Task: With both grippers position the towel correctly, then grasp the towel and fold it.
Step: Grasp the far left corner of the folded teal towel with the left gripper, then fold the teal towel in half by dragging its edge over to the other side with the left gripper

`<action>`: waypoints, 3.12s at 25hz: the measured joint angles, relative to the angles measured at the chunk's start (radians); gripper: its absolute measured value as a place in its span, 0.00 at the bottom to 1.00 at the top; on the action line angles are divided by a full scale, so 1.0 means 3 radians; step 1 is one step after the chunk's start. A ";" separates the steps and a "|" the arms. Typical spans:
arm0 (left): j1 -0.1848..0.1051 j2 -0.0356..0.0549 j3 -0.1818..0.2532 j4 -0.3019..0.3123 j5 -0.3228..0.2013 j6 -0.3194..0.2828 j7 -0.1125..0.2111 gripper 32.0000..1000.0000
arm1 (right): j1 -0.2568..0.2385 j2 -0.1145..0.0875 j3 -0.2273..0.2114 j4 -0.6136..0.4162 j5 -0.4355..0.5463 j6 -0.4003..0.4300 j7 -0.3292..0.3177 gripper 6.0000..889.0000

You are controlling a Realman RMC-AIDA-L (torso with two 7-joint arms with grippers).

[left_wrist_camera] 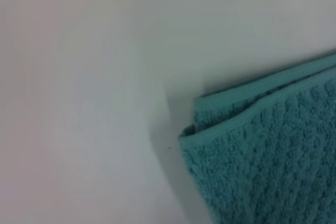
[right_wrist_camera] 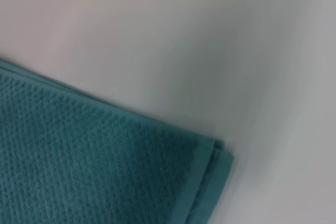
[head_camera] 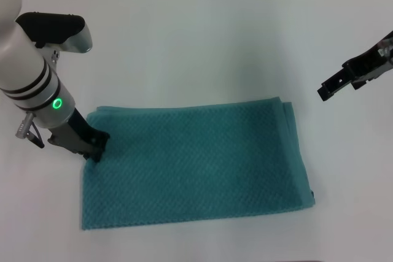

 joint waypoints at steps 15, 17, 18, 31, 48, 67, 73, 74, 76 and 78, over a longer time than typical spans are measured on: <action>0.0000 0.0006 0.0000 0.0022 0.0024 0.0005 -0.0004 0.05 | 0.0000 0.0000 0.0000 0.0000 0.0000 -0.0001 -0.0001 0.96; -0.0001 0.0013 0.0011 0.0028 0.0028 0.0016 -0.0004 0.05 | 0.0000 0.0000 0.0000 0.0000 0.0000 0.0000 -0.0001 0.96; -0.0003 0.0018 0.0025 0.0035 0.0029 0.0024 -0.0004 0.05 | -0.0001 0.0000 0.0000 0.0000 0.0000 0.0000 -0.0001 0.96; 0.0003 0.0057 -0.0041 0.0213 0.0371 0.0220 -0.0001 0.06 | -0.0006 0.0000 0.0000 0.0000 0.0000 0.0006 -0.0010 0.96; 0.0020 0.0257 0.0061 0.0207 0.0468 0.0304 0.0007 0.06 | -0.0005 0.0000 0.0005 0.0000 0.0005 0.0004 -0.0016 0.96; -0.0031 0.0277 0.0107 0.0262 0.0476 0.0409 0.0007 0.06 | 0.0000 0.0000 0.0005 0.0000 0.0005 0.0005 -0.0016 0.96; -0.0048 0.0259 0.0089 0.0459 0.0468 0.0599 0.0007 0.06 | 0.0000 0.0000 0.0005 0.0000 0.0007 0.0007 -0.0019 0.96; -0.0049 0.0257 0.0087 0.0521 0.0464 0.0640 0.0006 0.06 | 0.0000 0.0000 0.0005 0.0000 0.0008 0.0010 -0.0020 0.96; -0.0053 0.0235 0.0060 0.0690 0.0434 0.0768 0.0016 0.06 | 0.0000 0.0000 0.0005 0.0000 0.0009 0.0019 -0.0020 0.96; -0.0058 0.0179 -0.0028 0.0923 0.0356 0.0922 0.0101 0.06 | -0.0001 0.0000 0.0005 0.0000 0.0009 0.0025 -0.0022 0.96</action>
